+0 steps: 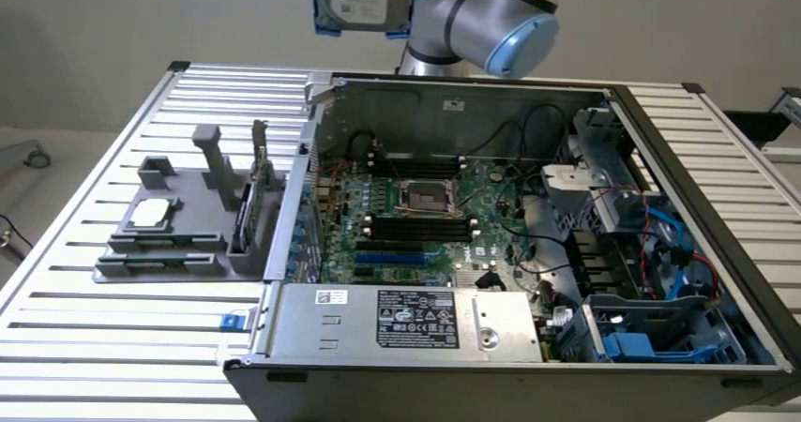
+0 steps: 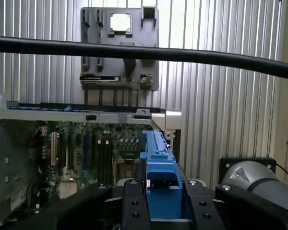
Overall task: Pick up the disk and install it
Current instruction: 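Pick up the disk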
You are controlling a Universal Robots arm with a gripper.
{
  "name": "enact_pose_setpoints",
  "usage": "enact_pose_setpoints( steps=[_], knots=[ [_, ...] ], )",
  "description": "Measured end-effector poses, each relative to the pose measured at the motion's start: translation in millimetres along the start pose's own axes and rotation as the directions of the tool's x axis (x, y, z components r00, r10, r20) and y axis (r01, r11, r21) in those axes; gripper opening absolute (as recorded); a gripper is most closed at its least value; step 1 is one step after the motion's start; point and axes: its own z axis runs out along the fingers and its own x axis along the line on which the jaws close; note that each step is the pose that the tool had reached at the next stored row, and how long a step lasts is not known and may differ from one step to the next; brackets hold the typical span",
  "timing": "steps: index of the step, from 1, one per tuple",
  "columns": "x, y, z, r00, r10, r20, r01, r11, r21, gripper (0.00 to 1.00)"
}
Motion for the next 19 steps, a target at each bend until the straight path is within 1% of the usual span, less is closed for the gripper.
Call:
enact_pose_setpoints(
  steps=[4, 8, 19],
  knots=[
    [7.0, -17.6, -1.1, 1.0, 0.0, 0.0007, 0.0, 1.0, -0.0001, 0.33],
    [15.7, -31.4, -1.8, 1.0, 0.0, 0.0011, 0.0, 1.0, 0.0004, 0.33],
    [30.9, -80.8, -3.5, 1.0, 0.0, 0.0041, 0.0, 1.0, 0.0005, 0.33]
  ],
)
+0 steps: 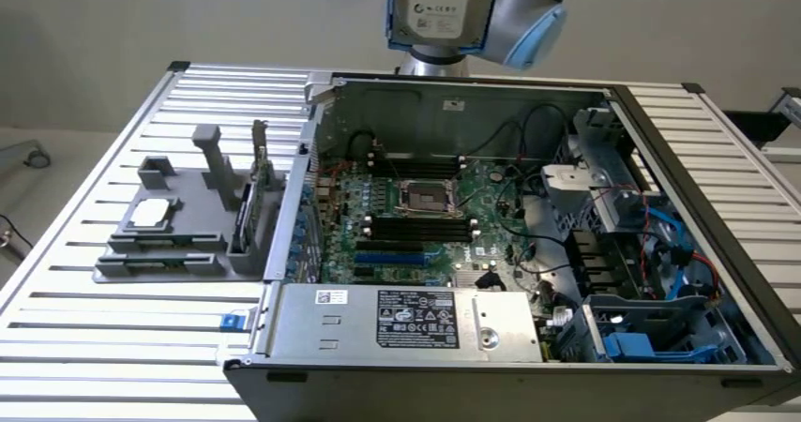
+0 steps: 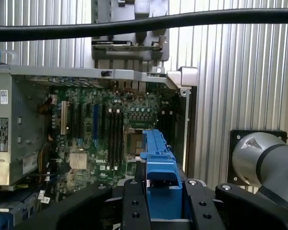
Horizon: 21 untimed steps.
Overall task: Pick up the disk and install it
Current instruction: 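Pick up the disk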
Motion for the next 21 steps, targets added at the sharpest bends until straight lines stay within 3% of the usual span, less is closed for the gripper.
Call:
enact_pose_setpoints(
  steps=[5, 21],
  knots=[
    [9.3, -20.4, -0.3, 1.0, 0.0, 0.0, 0.0, 1.0, 0.0, 0.33],
    [57.2, -57.0, 0.8, 1.0, 0.0, 0.0001, 0.0, 1.0, 0.0001, 0.33]
  ],
)
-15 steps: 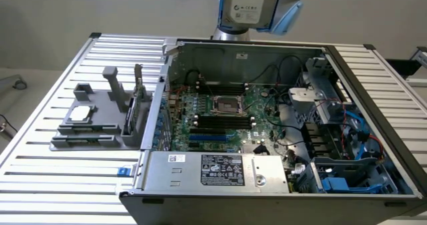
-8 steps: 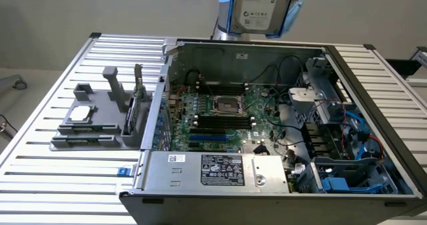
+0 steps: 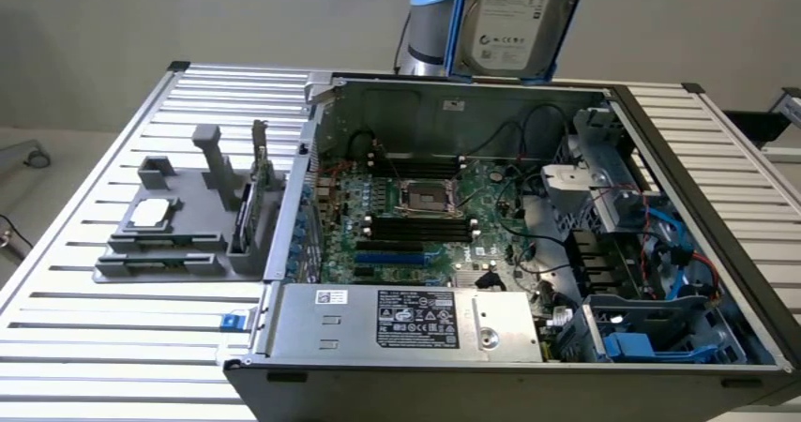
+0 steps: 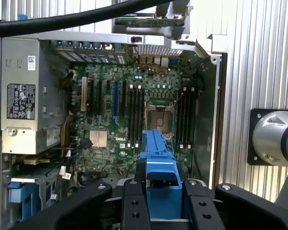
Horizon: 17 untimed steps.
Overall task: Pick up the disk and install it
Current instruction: 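Pick up the disk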
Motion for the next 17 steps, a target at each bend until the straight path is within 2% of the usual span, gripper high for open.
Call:
enact_pose_setpoints(
  steps=[17],
  knots=[
    [56.5, -32.0, 5.0, 1.0, 0.0, 0.0, 0.0, 1.0, 0.0, 0.33]
  ],
)
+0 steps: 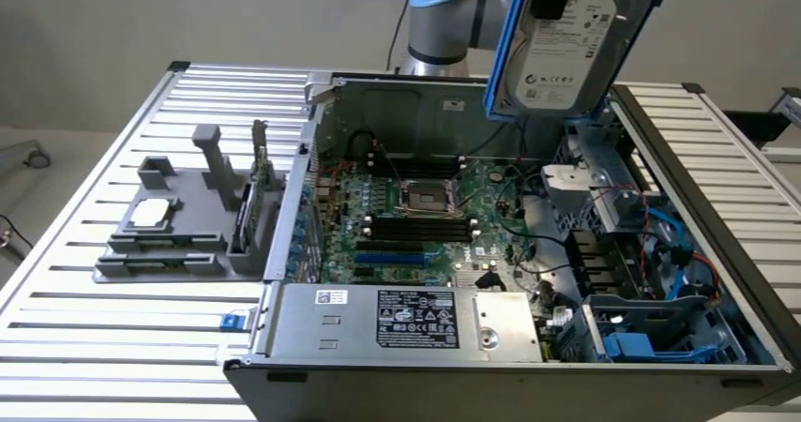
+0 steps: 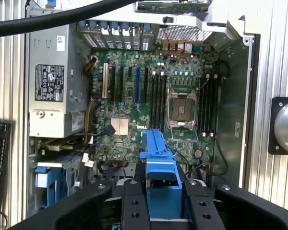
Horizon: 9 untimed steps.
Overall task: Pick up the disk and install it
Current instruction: 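Pick up the disk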
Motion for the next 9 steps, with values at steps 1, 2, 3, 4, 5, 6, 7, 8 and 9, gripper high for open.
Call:
enact_pose_setpoints(
  steps=[1, 2, 3, 4, 5, 6, 7, 8, 9],
  knots=[
    [3.5, -1.7, 0.5, 1.0, 0.0, 0.0, 0.0, 1.0, 0.0, 0.33],
    [6.9, -3.5, 0.9, 1.0, 0.0, 0.0, 0.0, 1.0, 0.0, 0.33],
    [10.7, -5.5, 1.5, 1.0, 0.0, 0.0, 0.0, 1.0, 0.0, 0.33],
    [14.2, -7.2, 1.9, 1.0, 0.0, 0.0001, 0.0, 1.0, 0.0, 0.33],
    [17.6, -9.0, 2.4, 1.0, 0.0, -0.0001, 0.0, 1.0, 0.0, 0.33],
    [21.1, -10.6, 2.9, 1.0, 0.0, 0.0001, 0.0, 1.0, 0.0001, 0.33],
    [24.6, -12.1, 3.4, 1.0, 0.0, 0.0001, 0.0, 1.0, 0.0, 0.33],
    [28.1, -13.6, 3.8, 1.0, 0.0, 0.0, 0.0, 1.0, 0.0, 0.33],
    [31.7, -15.2, 4.2, 1.0, 0.0, 0.0, 0.0, 1.0, 0.0, 0.33]
  ],
)
